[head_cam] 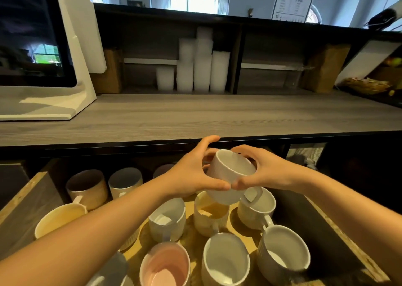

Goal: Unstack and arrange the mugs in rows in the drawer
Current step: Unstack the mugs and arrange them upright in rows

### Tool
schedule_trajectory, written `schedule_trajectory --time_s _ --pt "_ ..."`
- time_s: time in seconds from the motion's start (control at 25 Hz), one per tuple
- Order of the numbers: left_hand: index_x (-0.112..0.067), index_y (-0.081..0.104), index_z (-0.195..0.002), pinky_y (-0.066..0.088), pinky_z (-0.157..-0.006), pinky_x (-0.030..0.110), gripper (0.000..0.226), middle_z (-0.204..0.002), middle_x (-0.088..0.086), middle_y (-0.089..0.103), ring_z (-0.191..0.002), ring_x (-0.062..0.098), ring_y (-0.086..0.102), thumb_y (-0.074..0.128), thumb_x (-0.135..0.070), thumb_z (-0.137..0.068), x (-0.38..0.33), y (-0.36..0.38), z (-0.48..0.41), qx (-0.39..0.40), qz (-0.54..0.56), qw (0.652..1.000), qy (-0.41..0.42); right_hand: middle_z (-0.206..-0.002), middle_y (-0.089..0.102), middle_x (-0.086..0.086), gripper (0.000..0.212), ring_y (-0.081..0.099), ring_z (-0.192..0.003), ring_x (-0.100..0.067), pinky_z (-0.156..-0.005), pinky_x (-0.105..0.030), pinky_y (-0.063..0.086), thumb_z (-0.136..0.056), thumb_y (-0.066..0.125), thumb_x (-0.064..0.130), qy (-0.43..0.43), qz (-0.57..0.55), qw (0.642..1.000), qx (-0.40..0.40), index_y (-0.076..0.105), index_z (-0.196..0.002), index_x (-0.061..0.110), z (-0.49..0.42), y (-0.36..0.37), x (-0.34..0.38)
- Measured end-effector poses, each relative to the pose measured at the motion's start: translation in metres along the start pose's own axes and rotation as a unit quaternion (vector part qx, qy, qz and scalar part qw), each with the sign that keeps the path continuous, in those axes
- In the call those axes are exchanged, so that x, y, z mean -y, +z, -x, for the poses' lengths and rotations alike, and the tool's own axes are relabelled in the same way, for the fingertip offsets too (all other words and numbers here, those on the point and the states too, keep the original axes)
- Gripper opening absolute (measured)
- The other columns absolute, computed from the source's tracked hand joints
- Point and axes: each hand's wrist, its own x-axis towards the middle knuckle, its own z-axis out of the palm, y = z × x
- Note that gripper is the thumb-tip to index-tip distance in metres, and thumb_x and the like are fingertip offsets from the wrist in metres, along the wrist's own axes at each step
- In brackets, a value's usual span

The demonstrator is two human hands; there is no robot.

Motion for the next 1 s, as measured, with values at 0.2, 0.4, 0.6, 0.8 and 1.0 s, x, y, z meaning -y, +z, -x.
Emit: schedule_trajectory --time_s 0.2,0.4,0.6,0.8,1.0 --pt "-0.026 0.033 -0.141 0.038 -0.108 0.034 0.063 -0.144 -0.005 0.040 -0.133 0.013 0.038 0.064 -0.031 -0.086 0.025 0.022 -0.016 -0.004 -0.171 0.985 -0.017 -0.104 0.053 0.000 0.072 0.054 -0.090 -0.012 -0.065 -0.019 0.047 -0.064 0.080 0.044 0.114 0.062 0.978 -0.165 0.048 -0.121 0.014 -0.016 0.001 -0.038" --pt "-0.025 0.016 -0.149 0.012 -0.116 0.043 0.068 -0.159 0.002 0.015 -0.145 0.025 0.012 0.047 -0.046 -0.092 0.047 0.038 -0.025 0.092 -0.457 0.882 -0.061 -0.098 0.055 -0.001 0.075 0.055 -0.086 -0.015 -0.065 -0.025 0.049 -0.062 0.078 0.052 0.174 0.102 0.957 -0.208 0.050 -0.119 0.012 -0.033 0.011 -0.062" --pt "-0.024 0.011 -0.149 0.010 -0.116 0.048 0.068 -0.158 0.009 0.017 -0.144 0.032 0.014 0.037 -0.052 -0.094 0.053 0.049 -0.032 0.102 -0.471 0.869 -0.112 -0.114 0.058 -0.008 0.085 0.055 -0.099 -0.019 -0.072 -0.030 0.050 -0.066 0.077 0.050 0.195 0.073 0.944 -0.256 0.043 -0.131 0.008 -0.051 0.018 -0.069" --pt "-0.021 0.016 -0.148 0.017 -0.115 0.047 0.066 -0.156 0.008 0.022 -0.143 0.031 0.019 0.034 -0.054 -0.094 0.057 0.053 -0.029 0.112 -0.443 0.881 -0.119 -0.111 0.060 -0.009 0.065 0.059 -0.095 -0.019 -0.063 -0.022 0.044 -0.072 0.077 0.040 0.194 0.084 0.952 -0.223 0.052 -0.122 0.007 -0.070 0.031 -0.076" --pt "-0.022 0.019 -0.147 0.017 -0.115 0.046 0.064 -0.156 0.005 0.021 -0.143 0.029 0.018 0.034 -0.054 -0.094 0.058 0.051 -0.025 0.109 -0.428 0.890 -0.114 -0.111 0.061 -0.009 0.060 0.061 -0.098 -0.021 -0.073 -0.026 0.052 -0.072 0.078 0.034 0.228 0.138 0.952 -0.148 0.053 -0.121 0.009 -0.087 0.033 -0.084"
